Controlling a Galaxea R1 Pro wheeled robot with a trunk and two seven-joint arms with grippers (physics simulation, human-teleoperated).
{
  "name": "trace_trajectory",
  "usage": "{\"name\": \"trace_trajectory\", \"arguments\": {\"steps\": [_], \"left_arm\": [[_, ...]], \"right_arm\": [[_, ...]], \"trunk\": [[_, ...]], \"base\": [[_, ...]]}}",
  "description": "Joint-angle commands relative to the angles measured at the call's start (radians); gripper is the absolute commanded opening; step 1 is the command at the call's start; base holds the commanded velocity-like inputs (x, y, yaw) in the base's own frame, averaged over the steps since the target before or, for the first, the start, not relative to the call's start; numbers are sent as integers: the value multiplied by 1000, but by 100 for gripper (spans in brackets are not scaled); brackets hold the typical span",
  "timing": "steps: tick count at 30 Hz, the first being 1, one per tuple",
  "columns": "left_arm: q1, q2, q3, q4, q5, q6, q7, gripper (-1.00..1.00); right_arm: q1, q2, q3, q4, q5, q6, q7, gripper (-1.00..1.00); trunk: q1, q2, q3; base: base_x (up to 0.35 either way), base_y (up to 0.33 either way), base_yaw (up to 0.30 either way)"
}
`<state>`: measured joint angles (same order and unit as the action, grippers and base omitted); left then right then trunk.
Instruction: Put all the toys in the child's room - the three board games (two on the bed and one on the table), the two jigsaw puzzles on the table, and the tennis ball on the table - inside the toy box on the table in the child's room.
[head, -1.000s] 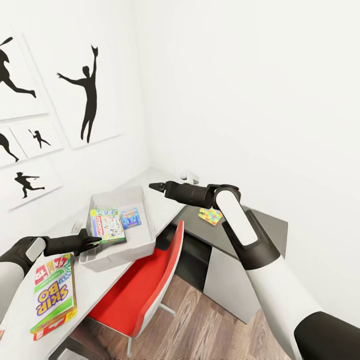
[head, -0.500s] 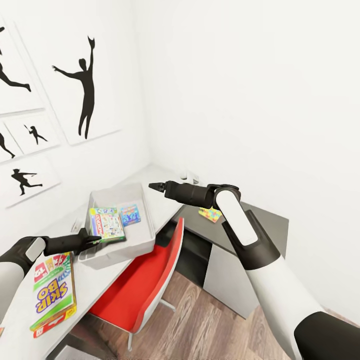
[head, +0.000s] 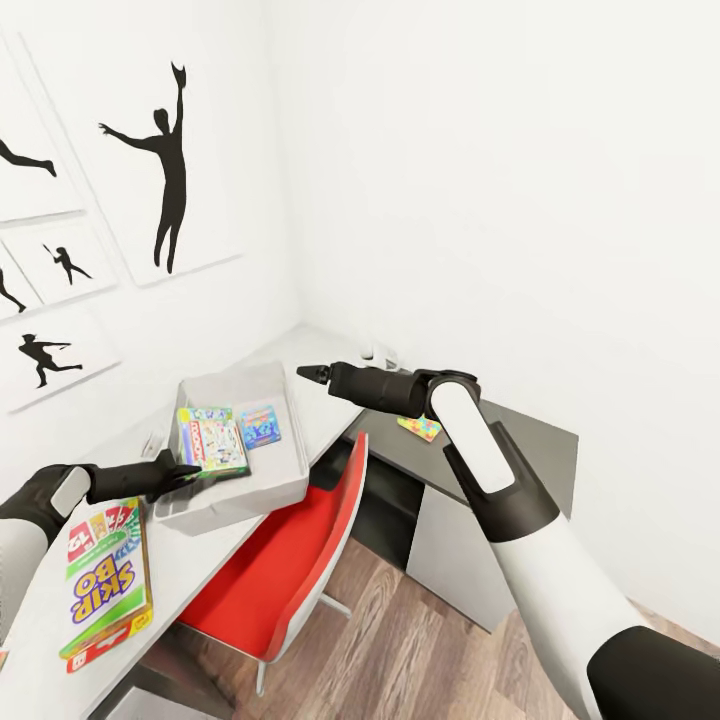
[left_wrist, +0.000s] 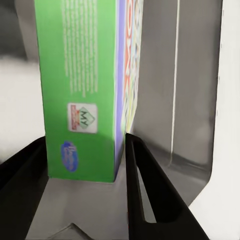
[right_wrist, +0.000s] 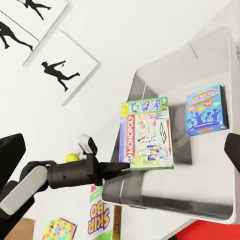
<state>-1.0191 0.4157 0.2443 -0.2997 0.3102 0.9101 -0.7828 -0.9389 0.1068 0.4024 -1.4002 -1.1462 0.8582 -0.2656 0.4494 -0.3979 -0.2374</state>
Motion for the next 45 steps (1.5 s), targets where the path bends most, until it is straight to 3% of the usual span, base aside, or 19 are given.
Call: {"name": "trace_trajectory", "arguments": {"steps": [1,3,7,20,32,45], "left_arm": [[-1,-1,-1,-5,-7,9,2,-100],[-1,-1,-13,-16,-7,20,13,-100],[-1,0,5,-30,-6,43,-1,-100],[-1,2,3,-65,-8,104,-9,-100],[-1,0,-66,-65,-8,107,-9,-100],[-1,3,-73,-65,-8,119,-8,-100]], "right_arm": [[-1,1,0,5,-10,2,-10,100],[-1,1,0,16,-10,2,-10,100],[-1,-5,2,34,-10,2,-9,100],[-1,-7,3,44,-10,1,-9,100],[-1,-7,3,44,-10,1,-9,100],[-1,-7,3,46,-10,1,-9,100]], "trunk": [[1,-2,-2],[1,-2,-2],[1,-2,-2],[1,-2,-2],[1,-2,-2],[1,-2,-2]], "base": [[0,0,0],[0,0,0],[0,0,0],[0,0,0],[0,0,0],[0,0,0]]}}
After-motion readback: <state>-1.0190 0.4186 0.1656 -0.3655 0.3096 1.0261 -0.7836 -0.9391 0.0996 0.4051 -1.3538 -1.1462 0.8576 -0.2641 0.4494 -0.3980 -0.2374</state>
